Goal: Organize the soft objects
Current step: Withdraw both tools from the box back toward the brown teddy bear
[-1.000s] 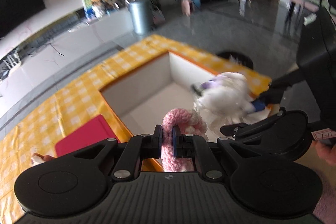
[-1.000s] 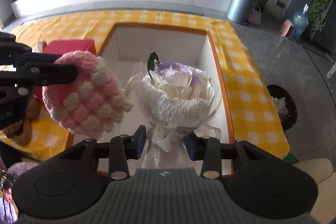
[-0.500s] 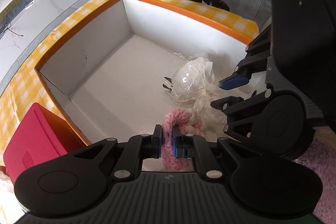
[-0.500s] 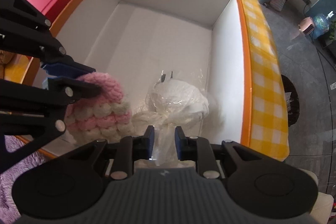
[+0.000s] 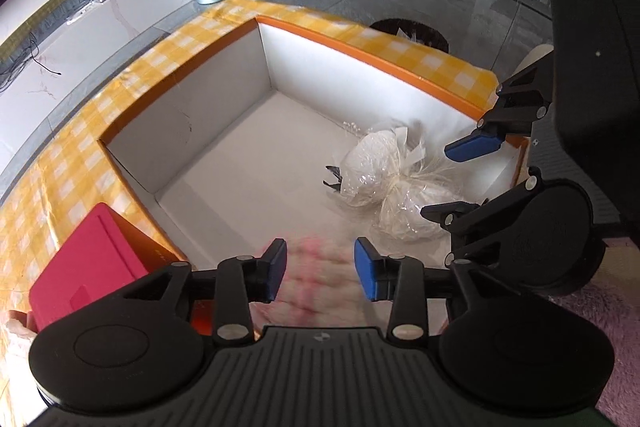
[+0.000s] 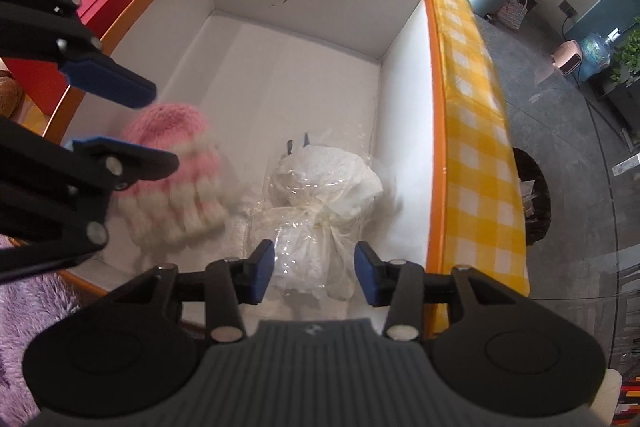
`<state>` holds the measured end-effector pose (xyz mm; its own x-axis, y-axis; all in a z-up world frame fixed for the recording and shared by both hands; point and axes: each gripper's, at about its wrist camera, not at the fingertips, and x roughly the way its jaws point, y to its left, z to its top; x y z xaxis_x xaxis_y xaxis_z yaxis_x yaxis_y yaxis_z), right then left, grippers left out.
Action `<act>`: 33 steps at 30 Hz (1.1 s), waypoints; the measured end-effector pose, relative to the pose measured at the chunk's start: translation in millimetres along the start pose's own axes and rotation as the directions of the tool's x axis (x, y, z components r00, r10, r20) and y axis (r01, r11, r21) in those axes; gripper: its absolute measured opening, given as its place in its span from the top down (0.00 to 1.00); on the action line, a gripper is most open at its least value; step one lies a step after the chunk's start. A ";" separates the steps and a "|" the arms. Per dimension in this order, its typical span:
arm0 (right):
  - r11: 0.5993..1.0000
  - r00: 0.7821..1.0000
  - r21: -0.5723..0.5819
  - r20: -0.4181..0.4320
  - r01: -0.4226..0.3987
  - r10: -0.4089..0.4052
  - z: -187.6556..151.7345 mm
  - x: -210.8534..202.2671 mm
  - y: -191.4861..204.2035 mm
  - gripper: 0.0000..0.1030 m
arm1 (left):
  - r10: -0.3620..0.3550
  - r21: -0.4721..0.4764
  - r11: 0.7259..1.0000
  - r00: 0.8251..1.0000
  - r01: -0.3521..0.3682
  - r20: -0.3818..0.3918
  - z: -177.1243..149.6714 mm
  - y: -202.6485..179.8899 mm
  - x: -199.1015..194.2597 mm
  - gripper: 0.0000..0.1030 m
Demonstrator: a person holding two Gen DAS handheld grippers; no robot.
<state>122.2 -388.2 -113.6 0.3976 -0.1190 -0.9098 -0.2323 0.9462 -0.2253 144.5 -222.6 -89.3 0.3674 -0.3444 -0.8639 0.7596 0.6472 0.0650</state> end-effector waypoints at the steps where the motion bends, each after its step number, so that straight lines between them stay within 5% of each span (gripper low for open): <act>1: 1.000 1.000 0.005 0.001 0.003 -0.003 -0.5 -3.5 -0.7 0.55 | 0.004 0.001 1.000 1.000 -0.004 0.007 -0.7 0.3 -6.2 0.55; 12: 0.995 0.991 0.087 0.114 0.056 -0.066 -10.2 -63.6 6.7 0.44 | 0.066 -0.025 0.998 0.989 -0.064 0.133 -14.5 1.3 -82.0 0.55; 19: 0.978 0.950 0.207 0.298 0.035 -0.098 -33.2 -103.1 31.9 0.42 | 0.159 -0.091 0.986 0.958 -0.141 0.239 -50.0 7.9 -131.0 0.55; 27: 0.937 0.900 0.331 0.433 -0.110 -0.047 -60.8 -122.6 76.2 0.40 | 0.252 -0.246 0.952 0.921 -0.181 0.299 -105.8 24.4 -168.0 0.55; 33: 0.929 0.874 0.324 0.485 -0.181 0.001 -73.6 -123.0 121.5 0.36 | 0.314 -0.363 0.909 0.909 -0.204 0.276 -155.5 38.8 -178.4 0.55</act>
<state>-20.3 -280.7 -54.8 0.7783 0.0427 -0.6265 0.0003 0.9977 0.0683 25.0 -30.3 -10.3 0.7200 -0.2976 -0.6269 0.4209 0.9055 0.0537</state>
